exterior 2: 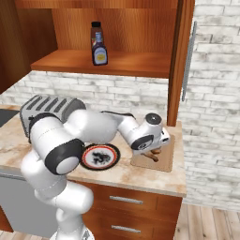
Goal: Pick the chicken drumstick from the plate and place it on the cutting board. Then pick the condiment bottle from the cabinet and place it next to the cutting board.
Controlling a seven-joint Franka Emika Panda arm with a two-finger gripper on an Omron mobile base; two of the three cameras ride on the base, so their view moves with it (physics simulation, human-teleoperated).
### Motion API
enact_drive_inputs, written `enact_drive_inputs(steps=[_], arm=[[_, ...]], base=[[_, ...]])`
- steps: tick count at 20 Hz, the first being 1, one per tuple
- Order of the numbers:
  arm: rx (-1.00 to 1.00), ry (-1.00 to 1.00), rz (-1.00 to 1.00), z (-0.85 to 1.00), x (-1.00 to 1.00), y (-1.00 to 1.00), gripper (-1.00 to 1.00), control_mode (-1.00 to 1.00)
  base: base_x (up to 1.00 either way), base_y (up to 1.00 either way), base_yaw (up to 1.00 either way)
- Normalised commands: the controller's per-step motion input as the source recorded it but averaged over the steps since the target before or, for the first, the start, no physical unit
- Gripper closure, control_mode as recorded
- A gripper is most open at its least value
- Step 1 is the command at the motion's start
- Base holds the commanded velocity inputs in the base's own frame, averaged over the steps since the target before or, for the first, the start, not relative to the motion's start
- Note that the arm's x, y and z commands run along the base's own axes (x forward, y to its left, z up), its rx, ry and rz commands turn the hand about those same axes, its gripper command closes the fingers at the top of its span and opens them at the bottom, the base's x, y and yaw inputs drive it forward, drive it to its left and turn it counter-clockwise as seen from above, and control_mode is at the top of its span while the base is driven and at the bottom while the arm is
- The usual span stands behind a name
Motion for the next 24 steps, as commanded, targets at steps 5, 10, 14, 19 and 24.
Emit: enact_drive_inputs(steps=[5, 10, 14, 19, 24], arm=[[0.00, -0.03, 0.00, 0.19, -0.21, 0.26, -1.00, -1.00], [0.00, -0.01, -0.01, 0.16, -0.17, 0.29, -1.00, -1.00], [0.00, 0.00, -0.03, 0.18, -0.16, 0.26, -1.00, -1.00], [0.00, -0.02, -0.03, 0.18, -0.21, 0.25, -1.00, -1.00], [0.01, -0.11, -0.01, 0.03, -0.27, 0.23, -1.00, -1.00]], base=[[0.00, 0.00, 0.00], [0.00, 0.00, 0.00], [0.00, 0.00, 0.00], [0.00, 0.00, 0.00], [0.00, 0.00, 0.00]])
